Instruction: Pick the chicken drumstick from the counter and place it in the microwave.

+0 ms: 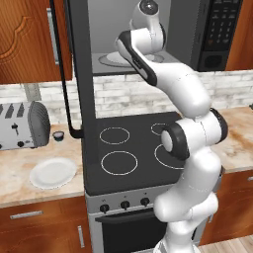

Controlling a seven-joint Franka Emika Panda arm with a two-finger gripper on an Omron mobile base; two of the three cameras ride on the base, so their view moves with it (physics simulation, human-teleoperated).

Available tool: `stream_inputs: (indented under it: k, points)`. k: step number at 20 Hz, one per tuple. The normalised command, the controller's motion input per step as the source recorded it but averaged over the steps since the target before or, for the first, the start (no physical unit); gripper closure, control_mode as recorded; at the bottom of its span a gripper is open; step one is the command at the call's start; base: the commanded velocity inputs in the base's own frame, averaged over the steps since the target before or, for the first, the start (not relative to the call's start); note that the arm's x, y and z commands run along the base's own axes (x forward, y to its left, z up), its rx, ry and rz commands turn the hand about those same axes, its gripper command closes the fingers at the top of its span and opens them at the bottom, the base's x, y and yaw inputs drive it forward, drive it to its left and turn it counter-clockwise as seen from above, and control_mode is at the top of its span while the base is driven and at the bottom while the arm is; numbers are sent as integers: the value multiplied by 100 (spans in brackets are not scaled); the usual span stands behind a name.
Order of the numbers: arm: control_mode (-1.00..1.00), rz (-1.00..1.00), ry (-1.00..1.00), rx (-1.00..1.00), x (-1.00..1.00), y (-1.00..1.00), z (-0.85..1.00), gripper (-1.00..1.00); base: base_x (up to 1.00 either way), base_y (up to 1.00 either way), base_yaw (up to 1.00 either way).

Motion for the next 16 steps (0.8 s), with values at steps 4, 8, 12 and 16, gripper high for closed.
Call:
stream_inputs:
  k: [4,8,12,16]
  points:
    - [-100,-6,15,0,26,0,-17,100,0,0,0]
    - [-100,-4,16,0,9,0,-44,100,0,0,0]
    - [-100,-2,11,0,31,0,-24,100,0,0,0]
    - [-100,0,9,0,11,0,-20,100,0,0,0]
